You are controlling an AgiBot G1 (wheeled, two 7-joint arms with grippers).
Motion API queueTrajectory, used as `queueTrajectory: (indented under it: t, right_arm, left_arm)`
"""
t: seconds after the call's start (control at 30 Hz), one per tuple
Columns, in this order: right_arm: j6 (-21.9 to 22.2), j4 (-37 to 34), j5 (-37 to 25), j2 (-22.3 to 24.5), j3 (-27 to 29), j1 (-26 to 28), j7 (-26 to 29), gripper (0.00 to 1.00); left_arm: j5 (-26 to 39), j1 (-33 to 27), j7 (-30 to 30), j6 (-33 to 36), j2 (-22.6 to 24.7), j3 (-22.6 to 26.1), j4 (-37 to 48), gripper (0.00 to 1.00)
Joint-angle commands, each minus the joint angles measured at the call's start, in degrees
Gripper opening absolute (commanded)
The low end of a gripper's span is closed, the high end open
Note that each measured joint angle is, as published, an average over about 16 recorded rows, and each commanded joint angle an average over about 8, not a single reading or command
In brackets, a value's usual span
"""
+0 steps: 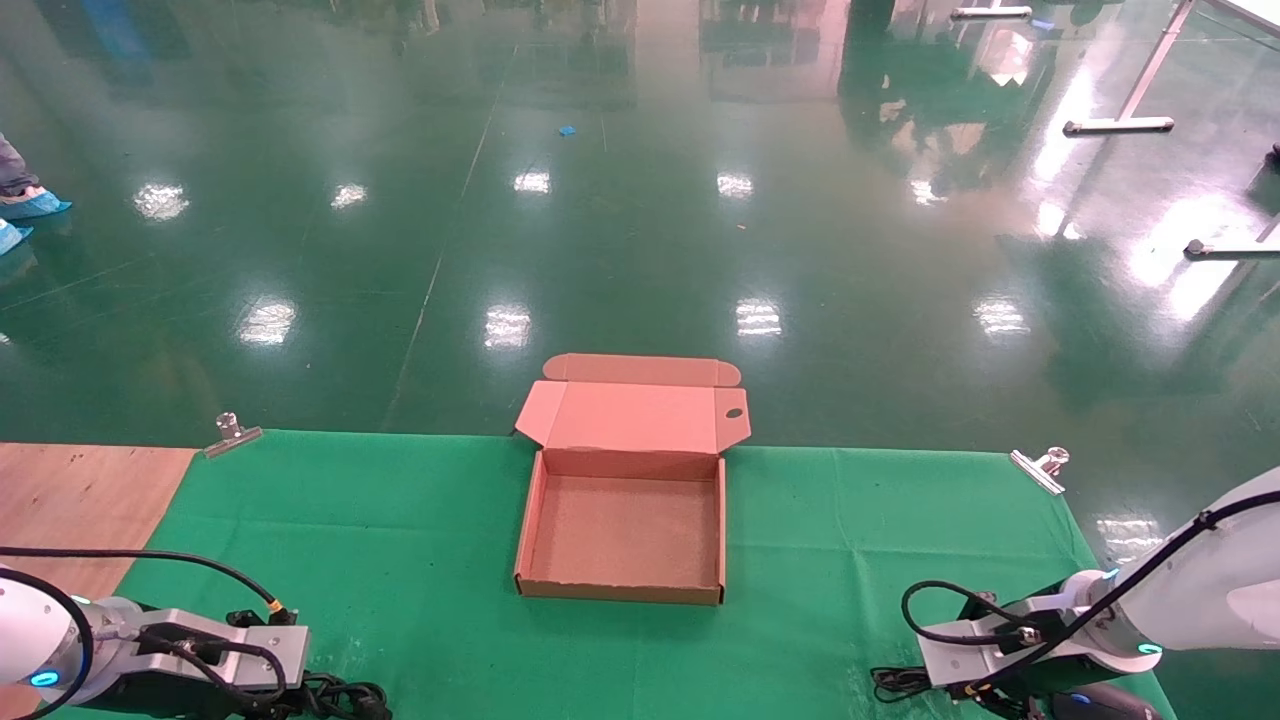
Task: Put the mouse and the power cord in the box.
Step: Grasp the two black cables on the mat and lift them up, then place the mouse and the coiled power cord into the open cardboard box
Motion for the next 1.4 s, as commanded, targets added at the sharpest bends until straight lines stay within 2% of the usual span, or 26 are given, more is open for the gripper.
queueTrajectory:
  t: [0.03,0.23,0.4,0.67,0.93,1.2,1.4]
  right_arm:
    - [-1.07,-0.08,0.02,0.15,0.02,0.36,-0.13,0.0]
    - [-7.72,-0.31,0.16,1.31,0.12,2.63,-1.09,0.0]
    - [-10.83,-0.02,0.7,2.11,0.51,4.56,-1.59,0.0]
    - [-14.73,1.47,2.45,2.07,1.72,8.97,-2.4,0.0]
    - [-18.17,3.37,4.76,0.39,3.31,15.09,-1.92,0.0]
    - [-18.35,4.64,6.93,-2.93,4.88,21.96,0.49,0.0]
    - [-13.64,4.57,8.17,-6.33,5.87,25.38,2.12,0.0]
  left_arm:
    - [-0.08,-0.05,0.02,0.05,-0.06,-0.05,0.03,0.0]
    - [-0.01,-2.43,0.9,7.06,-0.78,0.0,-0.08,0.0]
    - [0.03,-5.0,1.43,11.45,-1.19,0.04,-0.5,0.0]
    - [-0.11,-9.33,0.88,14.14,0.19,-0.06,-1.67,0.0]
    - [-0.58,-14.5,-1.28,14.3,4.66,-0.41,-3.37,0.0]
    - [-2.25,-20.38,-3.72,11.61,9.68,-1.67,-4.2,0.0]
    - [-3.23,-23.72,-4.86,5.06,13.43,-2.54,-4.1,0.0]
